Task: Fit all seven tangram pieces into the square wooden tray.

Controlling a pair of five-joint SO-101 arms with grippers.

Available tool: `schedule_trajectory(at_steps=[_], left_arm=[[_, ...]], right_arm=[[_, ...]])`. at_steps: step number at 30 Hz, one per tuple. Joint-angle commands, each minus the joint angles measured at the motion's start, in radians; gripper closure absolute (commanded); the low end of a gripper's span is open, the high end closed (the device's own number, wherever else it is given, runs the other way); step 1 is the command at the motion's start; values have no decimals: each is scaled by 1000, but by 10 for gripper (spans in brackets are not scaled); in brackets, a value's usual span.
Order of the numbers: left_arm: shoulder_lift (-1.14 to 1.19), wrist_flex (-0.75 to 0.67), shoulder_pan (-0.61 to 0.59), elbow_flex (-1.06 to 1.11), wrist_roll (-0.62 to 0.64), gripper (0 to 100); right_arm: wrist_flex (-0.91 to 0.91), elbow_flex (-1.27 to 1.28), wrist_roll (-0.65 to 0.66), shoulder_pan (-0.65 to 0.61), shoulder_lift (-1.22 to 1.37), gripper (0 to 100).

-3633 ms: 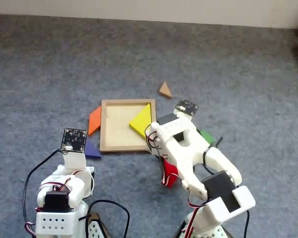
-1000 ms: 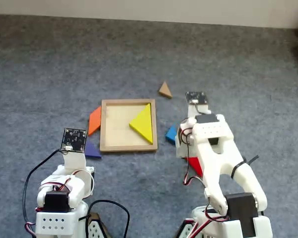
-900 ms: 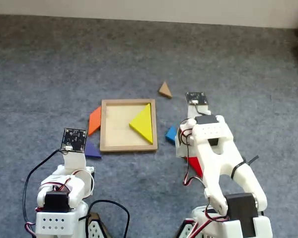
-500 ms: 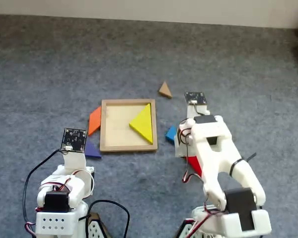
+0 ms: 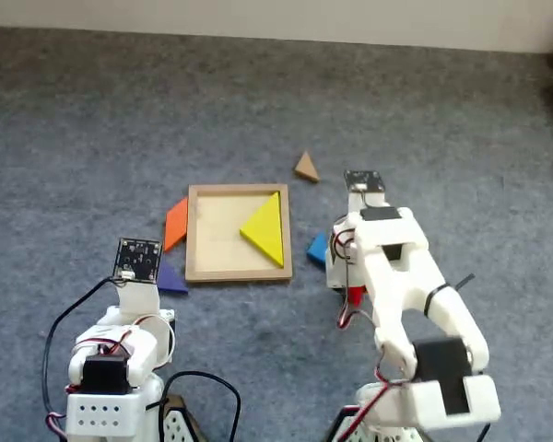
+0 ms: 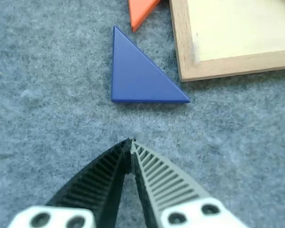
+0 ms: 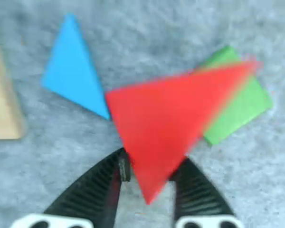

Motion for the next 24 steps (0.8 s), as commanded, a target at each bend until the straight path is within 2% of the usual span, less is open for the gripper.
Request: schedule_trajectory(at_steps=[1, 11, 17, 24], left_arm=[[-16, 3, -10, 19, -6, 992], [-16, 3, -10, 19, -6, 992], [-16, 3, -10, 19, -6, 992], [-16, 3, -10, 19, -6, 992]], right_arm=[[15, -31, 3, -38, -116, 981], [12, -31, 92, -36, -156, 992], [64, -48, 204, -35, -163, 992], [170, -214, 324, -33, -163, 992]])
